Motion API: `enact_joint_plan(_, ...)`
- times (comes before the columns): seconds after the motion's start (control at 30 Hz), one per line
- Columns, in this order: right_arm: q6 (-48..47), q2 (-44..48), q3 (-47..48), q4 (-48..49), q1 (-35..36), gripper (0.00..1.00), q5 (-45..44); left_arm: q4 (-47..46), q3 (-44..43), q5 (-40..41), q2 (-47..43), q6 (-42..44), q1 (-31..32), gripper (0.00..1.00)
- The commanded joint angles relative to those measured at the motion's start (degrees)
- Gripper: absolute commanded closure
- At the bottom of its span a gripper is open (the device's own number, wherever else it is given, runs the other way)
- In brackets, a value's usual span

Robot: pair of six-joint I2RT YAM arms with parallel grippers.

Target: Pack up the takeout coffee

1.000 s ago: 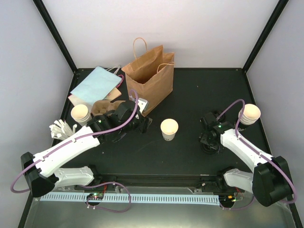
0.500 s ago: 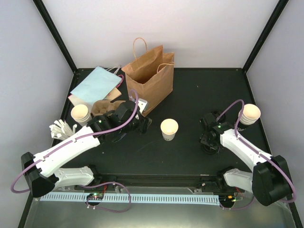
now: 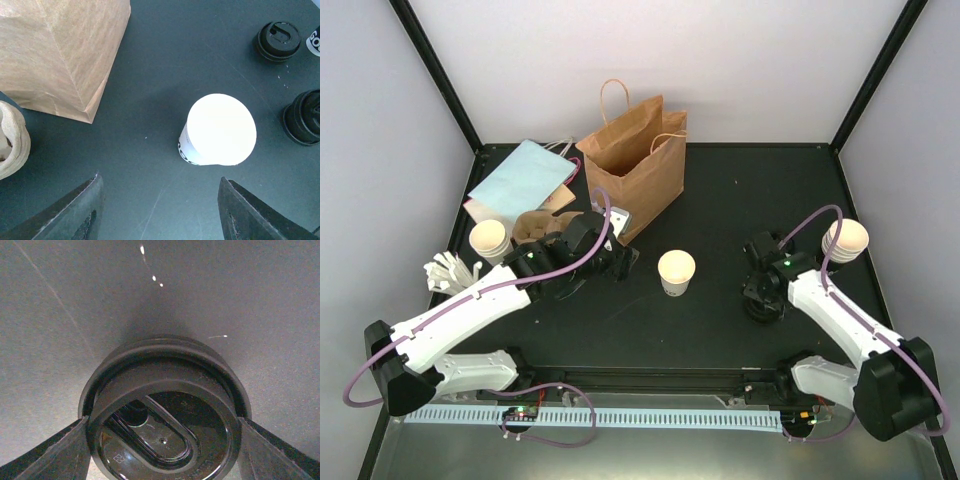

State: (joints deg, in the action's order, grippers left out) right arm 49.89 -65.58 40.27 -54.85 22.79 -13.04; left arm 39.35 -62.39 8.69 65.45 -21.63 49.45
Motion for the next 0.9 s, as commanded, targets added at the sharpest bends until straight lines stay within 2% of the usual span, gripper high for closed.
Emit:
enact_joint_plan(0.0, 0.48, 2.44, 3.31, -2.83, -0.29, 0.24, -2.23, -0.44, 0.25, -0.68, -0.85, 0.09, -0.49, 0.36)
enact_joint_plan(0.2, 0.12, 2.53, 5.38, -5.05, -0.33, 0.24, -0.6, -0.15, 0.19, -1.08, -0.93, 0.12, -0.65, 0.36)
enact_joint_plan(0.3, 0.33, 4.22, 4.53, -3.52, -0.31, 0.24, -2.84, -0.15, 0.38, -0.96, -1.16, 0.02, -0.64, 0.36)
enact_joint_plan(0.4, 0.19, 3.62, 7.06, -7.15, -0.29, 0.24, -1.01, -0.09, 0.16, -1.48, -1.11, -0.08, -0.75, 0.36)
enact_joint_plan(0.5, 0.29, 5.42, 5.53, -4.48, -0.28, 0.24, -4.02, -0.18, 0.26, -1.49, -1.16, -0.25, -0.78, 0.36)
enact_joint_plan(0.6, 0.0, 4.17, 7.04, -7.12, -0.41, 0.24, -1.84, -0.41, 0.11, -1.91, -0.97, -0.21, -0.84, 0.36)
enact_joint_plan(0.7, -0.38, 4.51, 4.28, -4.02, -0.84, 0.24, -1.82, 0.37, -0.52, -2.05, -0.85, -0.27, -0.84, 0.36)
enact_joint_plan(0.77, -0.95, 3.62, 7.14, -7.47, -0.63, 0.24, 1.78, 0.3, -0.54, -1.92, -0.91, -0.15, -0.78, 0.36)
enact_joint_plan(0.87, -0.63, 6.02, 4.65, -5.14, -1.08, 0.24, 0.83, 0.85, -0.94, -2.03, -1.15, -0.08, -0.82, 0.36)
